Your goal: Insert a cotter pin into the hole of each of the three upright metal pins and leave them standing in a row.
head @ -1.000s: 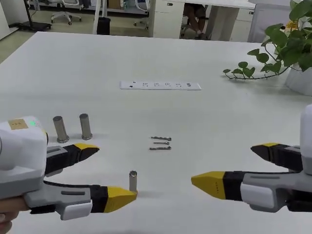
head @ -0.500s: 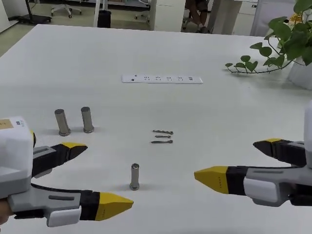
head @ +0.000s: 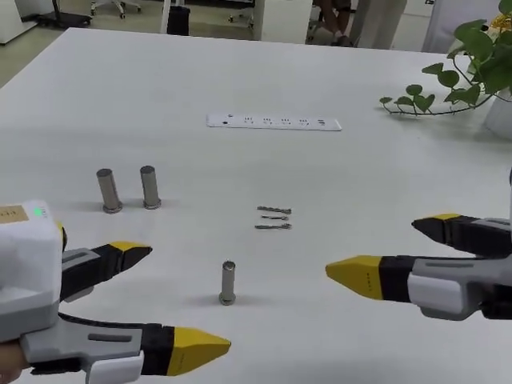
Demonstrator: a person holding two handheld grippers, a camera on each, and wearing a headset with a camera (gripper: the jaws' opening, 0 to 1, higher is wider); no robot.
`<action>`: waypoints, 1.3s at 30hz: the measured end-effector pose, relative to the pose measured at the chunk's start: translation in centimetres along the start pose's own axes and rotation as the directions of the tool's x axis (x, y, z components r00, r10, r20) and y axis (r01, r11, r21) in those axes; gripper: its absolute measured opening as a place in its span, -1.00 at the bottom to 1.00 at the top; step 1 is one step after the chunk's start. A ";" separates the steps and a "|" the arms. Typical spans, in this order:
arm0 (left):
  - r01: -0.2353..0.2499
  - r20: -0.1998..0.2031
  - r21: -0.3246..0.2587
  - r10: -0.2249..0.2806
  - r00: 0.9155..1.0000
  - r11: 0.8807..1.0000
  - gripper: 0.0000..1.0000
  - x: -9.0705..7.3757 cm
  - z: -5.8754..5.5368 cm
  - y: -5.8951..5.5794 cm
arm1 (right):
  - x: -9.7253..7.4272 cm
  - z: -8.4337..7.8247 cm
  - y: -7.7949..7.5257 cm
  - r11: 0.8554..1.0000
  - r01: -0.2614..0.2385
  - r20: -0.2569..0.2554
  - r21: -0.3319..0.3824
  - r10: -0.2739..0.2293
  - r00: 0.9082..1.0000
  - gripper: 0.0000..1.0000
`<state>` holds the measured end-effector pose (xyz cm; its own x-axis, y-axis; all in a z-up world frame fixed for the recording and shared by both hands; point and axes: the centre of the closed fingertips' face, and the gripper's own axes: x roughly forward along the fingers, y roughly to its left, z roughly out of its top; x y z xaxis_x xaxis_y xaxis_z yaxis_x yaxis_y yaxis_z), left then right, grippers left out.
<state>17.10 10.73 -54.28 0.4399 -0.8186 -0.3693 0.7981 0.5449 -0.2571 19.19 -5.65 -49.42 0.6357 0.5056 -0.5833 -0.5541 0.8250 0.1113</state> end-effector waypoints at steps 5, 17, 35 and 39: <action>-0.019 0.005 -0.002 0.019 1.000 1.000 0.97 -0.8 0.1 0.8 | 1.0 0.9 -0.3 0.999 -0.011 -0.005 -0.032 0.010 1.000 0.53; -0.049 0.019 -0.008 0.049 0.999 0.999 0.97 -2.5 0.3 1.4 | 4.9 3.4 -1.6 0.982 -0.061 -0.044 -0.181 0.054 0.998 0.08; -0.087 0.028 -0.016 0.087 0.996 0.996 0.95 -4.5 0.3 1.8 | 10.7 5.3 -2.3 0.869 -0.147 -0.163 -0.473 0.077 0.984 -0.67; -0.098 0.033 -0.019 0.099 0.995 0.995 0.94 -4.9 0.3 2.0 | 11.9 4.9 -2.0 0.847 -0.190 -0.204 -0.496 0.099 0.974 -0.74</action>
<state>16.64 15.77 -52.75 0.5296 -0.7664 -0.3635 0.7434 0.6258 -0.2363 30.46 -0.08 -52.63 0.4545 0.5224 -0.7214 -0.8568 0.4777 -0.1939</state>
